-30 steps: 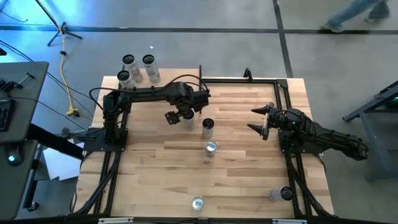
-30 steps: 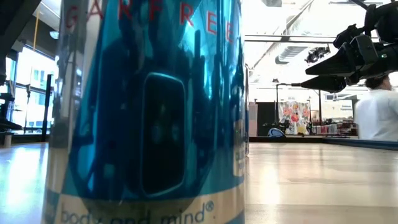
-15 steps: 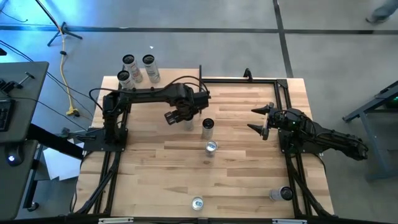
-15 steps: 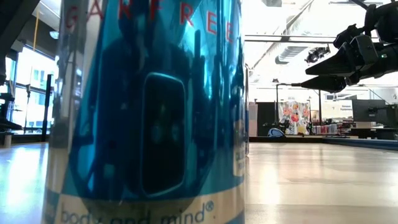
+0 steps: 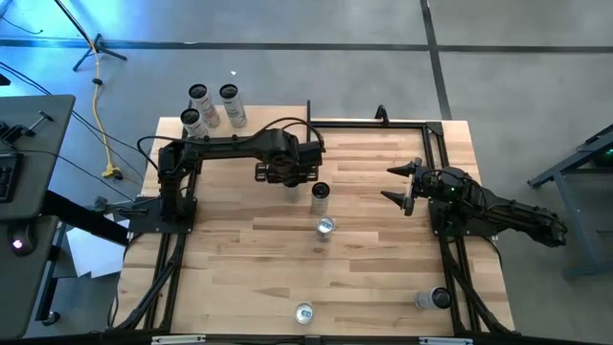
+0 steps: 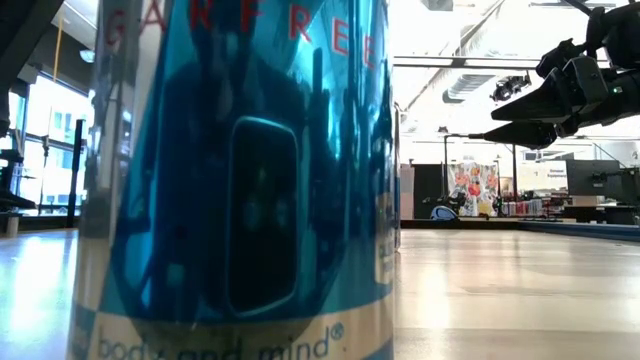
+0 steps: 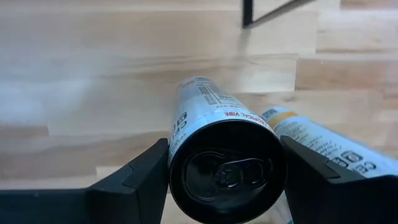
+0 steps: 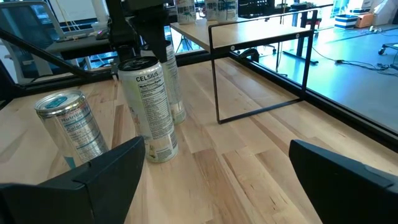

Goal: Place canned beverage on shelf
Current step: Put the bottom white yellow soda can on the shelf

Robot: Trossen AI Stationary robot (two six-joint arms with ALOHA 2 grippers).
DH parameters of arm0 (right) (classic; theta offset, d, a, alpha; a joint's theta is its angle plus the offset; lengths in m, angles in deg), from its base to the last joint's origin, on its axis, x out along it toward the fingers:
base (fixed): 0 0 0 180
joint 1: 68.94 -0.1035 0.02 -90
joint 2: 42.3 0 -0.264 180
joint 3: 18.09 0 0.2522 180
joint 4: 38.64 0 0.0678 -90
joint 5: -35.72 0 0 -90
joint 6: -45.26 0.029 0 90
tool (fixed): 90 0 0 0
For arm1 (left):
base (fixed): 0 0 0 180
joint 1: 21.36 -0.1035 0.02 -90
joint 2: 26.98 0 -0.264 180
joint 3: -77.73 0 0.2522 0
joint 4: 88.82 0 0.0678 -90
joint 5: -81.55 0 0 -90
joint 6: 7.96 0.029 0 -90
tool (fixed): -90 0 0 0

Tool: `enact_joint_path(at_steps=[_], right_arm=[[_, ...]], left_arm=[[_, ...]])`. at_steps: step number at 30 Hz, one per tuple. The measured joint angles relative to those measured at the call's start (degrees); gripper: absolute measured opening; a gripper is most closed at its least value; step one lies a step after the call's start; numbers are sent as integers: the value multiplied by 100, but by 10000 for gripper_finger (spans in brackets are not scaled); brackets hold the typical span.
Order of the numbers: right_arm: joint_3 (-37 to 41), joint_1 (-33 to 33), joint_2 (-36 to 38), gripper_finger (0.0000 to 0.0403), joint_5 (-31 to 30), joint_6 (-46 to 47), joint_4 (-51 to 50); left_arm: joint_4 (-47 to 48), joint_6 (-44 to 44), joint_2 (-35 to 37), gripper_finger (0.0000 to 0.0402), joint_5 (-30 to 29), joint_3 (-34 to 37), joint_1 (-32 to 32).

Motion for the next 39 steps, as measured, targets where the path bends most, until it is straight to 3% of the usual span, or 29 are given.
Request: enact_joint_path(at_steps=[13,27,32,39], right_arm=[[0,1,0,387,0,-1,-1],[0,-2,0,387,0,1,-1],[0,-1,0,387,0,0,-1],[0,0,0,387,0,-1,-1]], left_arm=[[-172,1651,-3,220,22,4,0],[-197,2116,-7,225,22,4,0],[-194,1972,-14,255,-91,7,0],[-184,1854,-20,335,-195,11,0]])
